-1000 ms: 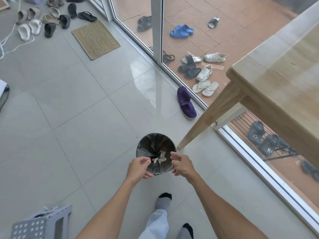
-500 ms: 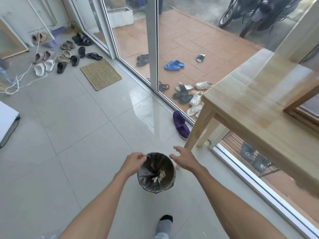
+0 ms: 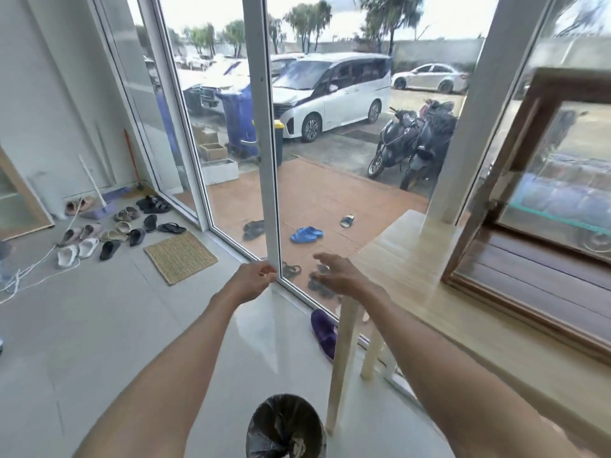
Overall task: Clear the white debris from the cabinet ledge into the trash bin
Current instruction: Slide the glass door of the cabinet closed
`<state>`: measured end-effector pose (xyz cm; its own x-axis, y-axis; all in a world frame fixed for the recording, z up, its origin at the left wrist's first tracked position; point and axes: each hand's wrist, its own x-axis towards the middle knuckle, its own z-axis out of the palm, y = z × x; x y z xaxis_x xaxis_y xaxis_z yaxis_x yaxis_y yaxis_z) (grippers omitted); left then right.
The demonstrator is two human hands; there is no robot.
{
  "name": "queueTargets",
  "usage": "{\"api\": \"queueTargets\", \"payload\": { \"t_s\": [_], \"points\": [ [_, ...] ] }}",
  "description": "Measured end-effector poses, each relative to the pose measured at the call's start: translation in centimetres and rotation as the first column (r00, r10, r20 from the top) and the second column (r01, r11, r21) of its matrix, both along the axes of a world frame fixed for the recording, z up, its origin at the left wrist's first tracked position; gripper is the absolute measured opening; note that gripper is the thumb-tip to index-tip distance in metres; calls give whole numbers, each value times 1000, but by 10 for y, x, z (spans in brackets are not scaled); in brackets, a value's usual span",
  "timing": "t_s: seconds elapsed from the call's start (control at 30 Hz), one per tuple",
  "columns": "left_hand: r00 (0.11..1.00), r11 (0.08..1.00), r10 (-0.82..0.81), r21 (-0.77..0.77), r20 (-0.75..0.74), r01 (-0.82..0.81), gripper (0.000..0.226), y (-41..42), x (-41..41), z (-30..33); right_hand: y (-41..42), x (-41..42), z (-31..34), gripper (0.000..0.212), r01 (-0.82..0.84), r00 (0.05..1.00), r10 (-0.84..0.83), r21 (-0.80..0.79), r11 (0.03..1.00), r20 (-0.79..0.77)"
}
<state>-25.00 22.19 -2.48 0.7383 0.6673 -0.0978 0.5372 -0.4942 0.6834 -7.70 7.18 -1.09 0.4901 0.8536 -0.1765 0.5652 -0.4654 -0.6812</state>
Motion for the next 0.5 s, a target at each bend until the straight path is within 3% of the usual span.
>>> {"api": "queueTargets", "payload": {
  "t_s": [0.17,0.5],
  "points": [
    [996,995,-68,82,50,63,34,-17,38,52,-37,20,57,59,77,981,-87,61,995,175],
    [944,920,-329,230,18,316,56,-132,148,75,-188,67,82,52,315,910,-317,48,948,267]
  ]
}}
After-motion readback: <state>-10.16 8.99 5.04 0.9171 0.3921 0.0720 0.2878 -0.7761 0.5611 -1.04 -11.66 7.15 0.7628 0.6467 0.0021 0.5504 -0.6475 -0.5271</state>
